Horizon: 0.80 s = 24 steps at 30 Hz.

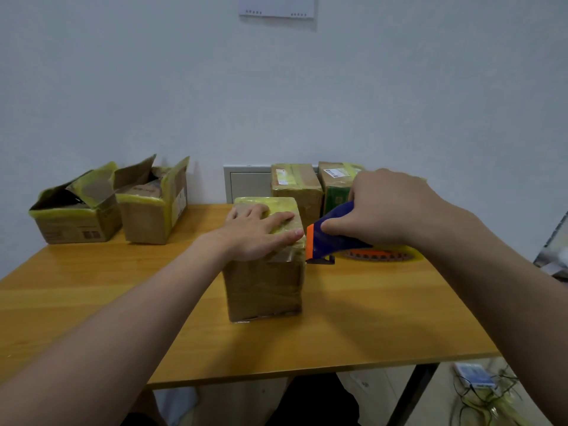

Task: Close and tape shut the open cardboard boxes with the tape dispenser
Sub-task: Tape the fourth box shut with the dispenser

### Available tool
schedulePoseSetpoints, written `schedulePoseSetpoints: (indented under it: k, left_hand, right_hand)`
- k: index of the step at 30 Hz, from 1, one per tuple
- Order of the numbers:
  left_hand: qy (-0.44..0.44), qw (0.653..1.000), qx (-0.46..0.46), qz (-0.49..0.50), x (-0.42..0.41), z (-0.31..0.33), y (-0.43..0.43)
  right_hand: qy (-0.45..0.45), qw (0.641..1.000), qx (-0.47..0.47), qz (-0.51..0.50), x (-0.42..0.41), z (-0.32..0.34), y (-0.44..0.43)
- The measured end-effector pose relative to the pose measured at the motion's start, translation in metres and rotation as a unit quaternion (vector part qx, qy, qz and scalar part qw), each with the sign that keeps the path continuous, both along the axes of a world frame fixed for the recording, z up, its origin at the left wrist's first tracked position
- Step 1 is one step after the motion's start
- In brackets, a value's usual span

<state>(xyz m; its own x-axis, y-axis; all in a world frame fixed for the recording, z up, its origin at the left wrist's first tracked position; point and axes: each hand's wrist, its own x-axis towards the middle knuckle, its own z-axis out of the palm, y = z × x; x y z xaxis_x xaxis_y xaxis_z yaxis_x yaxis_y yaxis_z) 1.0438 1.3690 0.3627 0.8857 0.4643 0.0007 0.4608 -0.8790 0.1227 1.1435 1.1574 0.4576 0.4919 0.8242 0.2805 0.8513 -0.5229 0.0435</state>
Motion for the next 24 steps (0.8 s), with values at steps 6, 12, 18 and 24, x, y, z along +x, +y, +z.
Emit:
schedulePoseSetpoints:
  k: [6, 12, 18, 24]
  left_hand:
    - [0.0, 1.0, 0.005, -0.001, 0.001, -0.002, 0.002]
    - [0.003, 1.0, 0.006, -0.004, 0.001, -0.001, 0.002]
    - [0.005, 1.0, 0.001, -0.001, -0.001, 0.0, 0.002]
    - [0.002, 1.0, 0.004, 0.001, -0.002, -0.002, 0.004]
  right_hand:
    - [-0.041, 0.999, 0.003, -0.011, -0.02, 0.002, 0.001]
    - [-0.025, 0.999, -0.011, -0.026, -0.019, 0.004, 0.003]
    - [0.028, 0.999, -0.043, -0.008, 0.002, 0.014, 0.002]
    - [0.132, 0.989, -0.06, 0.018, 0.015, 0.028, -0.026]
